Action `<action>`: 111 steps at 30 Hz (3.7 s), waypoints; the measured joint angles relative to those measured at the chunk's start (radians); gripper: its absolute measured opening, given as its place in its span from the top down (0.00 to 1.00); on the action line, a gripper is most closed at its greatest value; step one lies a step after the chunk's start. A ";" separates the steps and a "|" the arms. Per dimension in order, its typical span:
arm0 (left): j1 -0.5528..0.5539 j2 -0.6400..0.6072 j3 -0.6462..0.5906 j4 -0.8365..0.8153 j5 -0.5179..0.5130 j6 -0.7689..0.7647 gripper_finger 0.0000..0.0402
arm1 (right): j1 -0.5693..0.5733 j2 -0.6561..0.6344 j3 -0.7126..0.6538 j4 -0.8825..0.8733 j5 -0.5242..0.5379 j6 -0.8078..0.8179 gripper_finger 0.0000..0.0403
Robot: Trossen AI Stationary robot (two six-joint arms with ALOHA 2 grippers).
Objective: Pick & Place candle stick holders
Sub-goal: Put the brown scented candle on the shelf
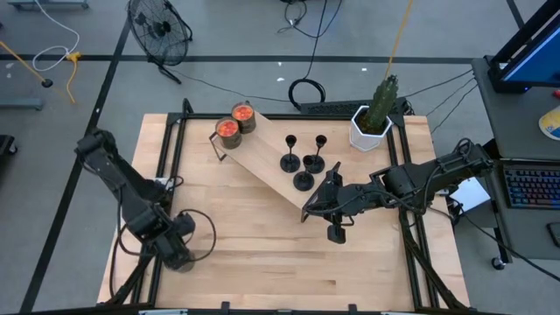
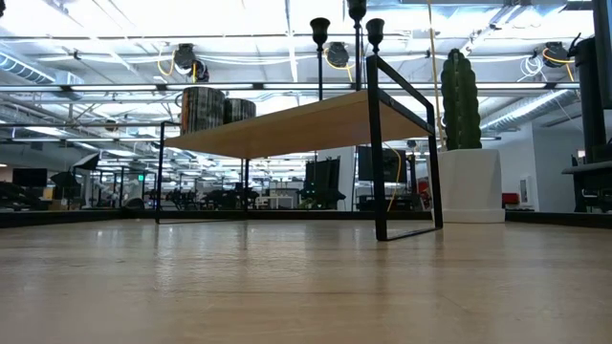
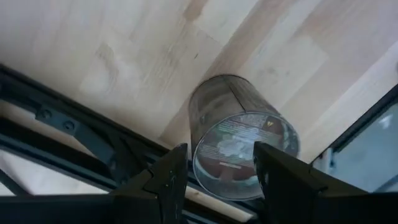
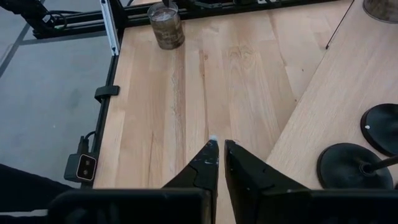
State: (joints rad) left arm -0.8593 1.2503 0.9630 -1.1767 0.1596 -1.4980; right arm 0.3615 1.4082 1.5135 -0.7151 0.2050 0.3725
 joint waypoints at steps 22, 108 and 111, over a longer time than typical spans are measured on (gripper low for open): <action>-0.019 0.073 -0.025 0.000 -0.055 0.175 0.54 | 0.000 -0.085 -0.140 0.089 0.032 -0.027 0.96; 0.983 0.395 0.957 -0.288 -0.449 0.905 1.00 | 0.000 -0.886 -1.015 0.644 0.034 0.140 0.96; 1.031 0.450 1.035 -0.341 -0.443 0.948 1.00 | 0.000 -0.886 -1.015 0.644 0.034 0.140 0.96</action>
State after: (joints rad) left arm 0.1719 1.7000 1.9976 -1.5177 -0.2837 -0.5498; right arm 0.3614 0.5220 0.4980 -0.0711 0.2394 0.5121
